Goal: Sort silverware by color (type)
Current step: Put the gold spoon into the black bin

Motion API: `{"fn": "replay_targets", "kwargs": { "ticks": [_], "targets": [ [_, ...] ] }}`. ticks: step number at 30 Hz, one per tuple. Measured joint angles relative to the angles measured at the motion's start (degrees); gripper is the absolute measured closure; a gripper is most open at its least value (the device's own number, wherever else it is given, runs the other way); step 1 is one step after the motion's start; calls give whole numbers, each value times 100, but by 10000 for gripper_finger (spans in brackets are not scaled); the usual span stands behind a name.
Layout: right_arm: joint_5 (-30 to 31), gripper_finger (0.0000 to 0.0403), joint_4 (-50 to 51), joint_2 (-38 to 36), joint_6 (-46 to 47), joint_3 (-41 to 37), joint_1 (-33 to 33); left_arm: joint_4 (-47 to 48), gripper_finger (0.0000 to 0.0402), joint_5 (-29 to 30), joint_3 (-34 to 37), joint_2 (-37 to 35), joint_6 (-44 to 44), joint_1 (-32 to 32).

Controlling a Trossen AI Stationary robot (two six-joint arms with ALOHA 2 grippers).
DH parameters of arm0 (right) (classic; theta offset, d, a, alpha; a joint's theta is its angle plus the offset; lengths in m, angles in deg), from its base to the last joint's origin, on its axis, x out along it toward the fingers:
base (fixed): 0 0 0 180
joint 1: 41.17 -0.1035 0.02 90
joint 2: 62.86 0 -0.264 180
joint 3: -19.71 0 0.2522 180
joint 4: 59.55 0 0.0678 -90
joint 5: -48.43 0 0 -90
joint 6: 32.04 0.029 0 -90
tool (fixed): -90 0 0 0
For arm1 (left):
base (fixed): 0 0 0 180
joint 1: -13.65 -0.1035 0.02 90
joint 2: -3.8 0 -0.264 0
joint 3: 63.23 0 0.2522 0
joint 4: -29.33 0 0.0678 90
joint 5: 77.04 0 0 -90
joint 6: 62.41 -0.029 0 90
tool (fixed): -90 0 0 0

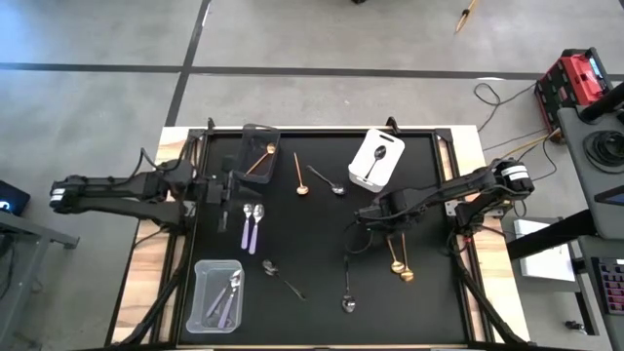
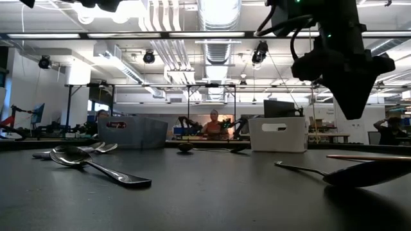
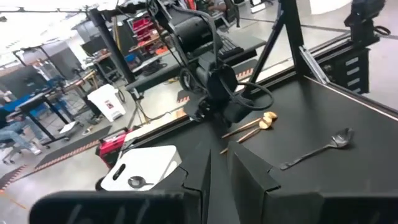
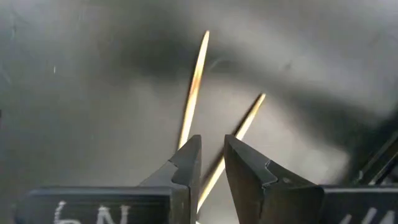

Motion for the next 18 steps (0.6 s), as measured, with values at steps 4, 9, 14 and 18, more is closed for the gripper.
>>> {"fn": "replay_targets", "kwargs": {
  "ticks": [4,9,14,18],
  "targets": [
    [-167,342,0,0,34,0,-2,76,364,-2,2,-106,-2,2],
    [-269,340,-21,0,105,0,0,252,364,0,7,-157,-41,2],
    [-266,308,-77,0,151,0,0,356,364,2,4,-159,-33,2],
    [-221,267,-123,0,146,0,0,334,364,4,4,-163,-33,2]
  ]
}}
